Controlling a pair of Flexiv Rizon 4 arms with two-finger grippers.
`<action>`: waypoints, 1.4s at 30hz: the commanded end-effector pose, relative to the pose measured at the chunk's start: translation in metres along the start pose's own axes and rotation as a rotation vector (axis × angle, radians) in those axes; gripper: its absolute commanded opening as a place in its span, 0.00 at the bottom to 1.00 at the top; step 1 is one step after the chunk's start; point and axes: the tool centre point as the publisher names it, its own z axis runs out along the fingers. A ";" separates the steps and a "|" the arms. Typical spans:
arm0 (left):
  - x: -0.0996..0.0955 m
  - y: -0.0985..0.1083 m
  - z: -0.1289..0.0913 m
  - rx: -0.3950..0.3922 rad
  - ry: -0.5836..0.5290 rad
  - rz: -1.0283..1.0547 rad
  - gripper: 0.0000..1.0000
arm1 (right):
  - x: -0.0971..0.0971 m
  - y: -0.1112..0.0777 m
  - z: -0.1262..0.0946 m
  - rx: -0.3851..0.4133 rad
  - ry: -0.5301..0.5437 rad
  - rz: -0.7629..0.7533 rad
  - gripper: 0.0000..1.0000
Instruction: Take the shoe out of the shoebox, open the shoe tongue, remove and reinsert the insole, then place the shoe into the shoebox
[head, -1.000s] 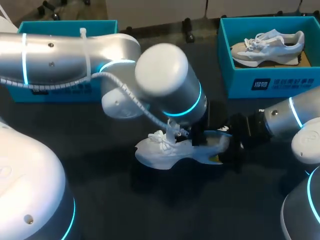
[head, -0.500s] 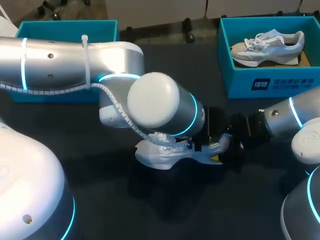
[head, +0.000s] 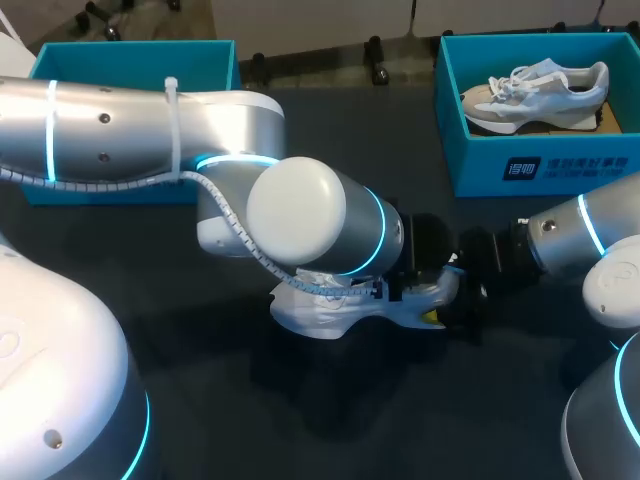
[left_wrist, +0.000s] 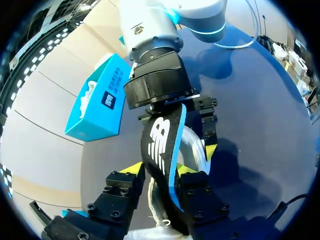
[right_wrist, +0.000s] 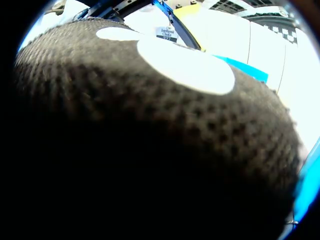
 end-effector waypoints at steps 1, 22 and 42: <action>0.000 0.000 0.005 0.001 0.006 -0.005 0.26 | 0.000 0.001 0.001 0.001 -0.001 0.000 0.00; -0.016 -0.019 -0.025 0.090 0.034 -0.078 0.00 | 0.000 0.001 0.001 0.001 -0.001 0.000 0.00; -0.052 -0.073 -0.071 0.283 0.098 -0.273 0.00 | 0.000 0.001 0.001 0.001 -0.001 0.000 0.00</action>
